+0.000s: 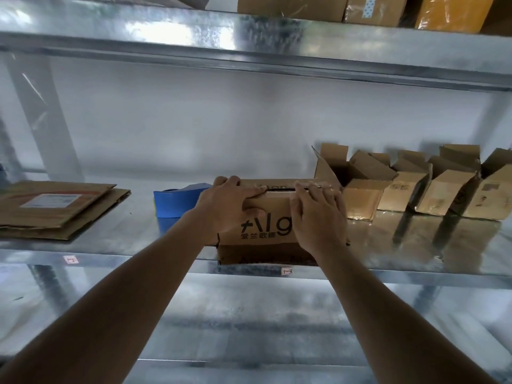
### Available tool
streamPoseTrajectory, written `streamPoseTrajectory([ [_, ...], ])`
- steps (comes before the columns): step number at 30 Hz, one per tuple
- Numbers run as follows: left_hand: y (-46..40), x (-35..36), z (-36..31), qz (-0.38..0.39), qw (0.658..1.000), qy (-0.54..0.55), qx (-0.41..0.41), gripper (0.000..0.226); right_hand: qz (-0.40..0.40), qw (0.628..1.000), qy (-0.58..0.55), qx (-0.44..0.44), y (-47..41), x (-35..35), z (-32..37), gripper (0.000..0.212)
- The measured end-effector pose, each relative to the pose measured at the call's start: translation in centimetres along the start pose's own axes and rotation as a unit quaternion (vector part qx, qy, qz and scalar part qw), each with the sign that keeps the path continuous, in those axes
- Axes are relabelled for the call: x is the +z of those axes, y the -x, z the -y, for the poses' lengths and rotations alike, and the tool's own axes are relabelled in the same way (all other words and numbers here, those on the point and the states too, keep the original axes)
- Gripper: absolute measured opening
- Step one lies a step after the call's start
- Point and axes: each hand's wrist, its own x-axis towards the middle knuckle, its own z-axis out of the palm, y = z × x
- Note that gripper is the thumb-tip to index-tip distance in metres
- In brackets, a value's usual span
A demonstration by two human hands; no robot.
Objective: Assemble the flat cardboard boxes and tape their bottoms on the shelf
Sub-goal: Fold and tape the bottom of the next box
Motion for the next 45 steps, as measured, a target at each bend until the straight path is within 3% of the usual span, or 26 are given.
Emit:
streamPoseTrajectory([
  [4,0.3,0.0,0.9,-0.013,1.000,-0.013,0.001,0.066,0.032,0.999,0.023,0.019,-1.4,-0.4,2.4,0.074],
  [9,0.4,0.7,1.9,-0.044,0.997,-0.045,0.034,0.070,0.062,0.997,-0.037,-0.022,-3.1,-0.2,4.0,0.049],
  [12,0.1,0.9,3.1,-0.036,0.998,-0.029,0.040,0.079,0.065,0.997,-0.032,-0.026,-3.3,0.1,4.9,0.050],
  [15,-0.3,0.2,4.4,-0.027,0.986,0.154,0.048,0.067,0.062,0.998,-0.001,-0.006,-3.0,0.9,5.5,0.060],
  [17,-0.4,-0.4,5.9,-0.055,0.946,0.320,-0.006,0.055,0.058,0.998,0.002,0.002,-2.8,1.1,5.7,0.060],
  [18,-0.7,-0.4,7.1,-0.087,0.936,0.338,-0.040,0.050,0.056,0.998,0.000,0.006,-2.8,1.1,5.7,0.058],
  [20,-1.5,-0.1,10.2,-0.090,0.959,0.248,-0.102,0.046,0.052,0.999,0.000,0.018,-2.9,1.2,6.1,0.056],
  [22,-1.7,0.9,12.9,0.002,0.984,0.100,-0.149,0.050,0.052,0.998,0.011,0.031,-3.0,1.2,6.7,0.053],
  [24,-1.3,2.1,14.6,0.089,0.984,-0.005,-0.152,0.053,0.047,0.998,0.018,0.043,-2.9,1.3,7.2,0.052],
  [26,-1.1,3.4,16.1,0.098,0.987,-0.008,-0.130,0.050,0.034,0.998,0.015,0.050,-2.8,1.1,7.6,0.058],
  [29,-1.2,4.4,18.5,0.036,0.992,0.079,-0.096,0.043,0.031,0.998,0.008,0.045,-2.7,1.0,7.8,0.061],
  [31,-1.5,4.5,19.9,0.005,0.981,0.169,-0.091,0.056,0.037,0.998,0.009,0.047,-2.7,0.9,7.9,0.060],
  [35,-1.9,3.0,21.7,-0.048,0.904,0.425,-0.029,0.070,0.041,0.997,0.029,0.063,-2.5,1.0,8.8,0.064],
  [37,-2.2,1.9,22.2,-0.074,0.892,0.443,0.040,0.069,0.037,0.996,0.032,0.074,-2.3,1.2,9.4,0.063],
  [40,-2.8,-0.1,22.1,-0.126,0.915,0.363,0.122,0.062,0.038,0.996,0.037,0.078,-2.3,1.2,10.1,0.061],
  [45,-2.8,-1.6,22.1,-0.167,0.896,0.378,0.163,0.062,0.033,0.996,0.024,0.073,-2.7,1.0,10.6,0.055],
])
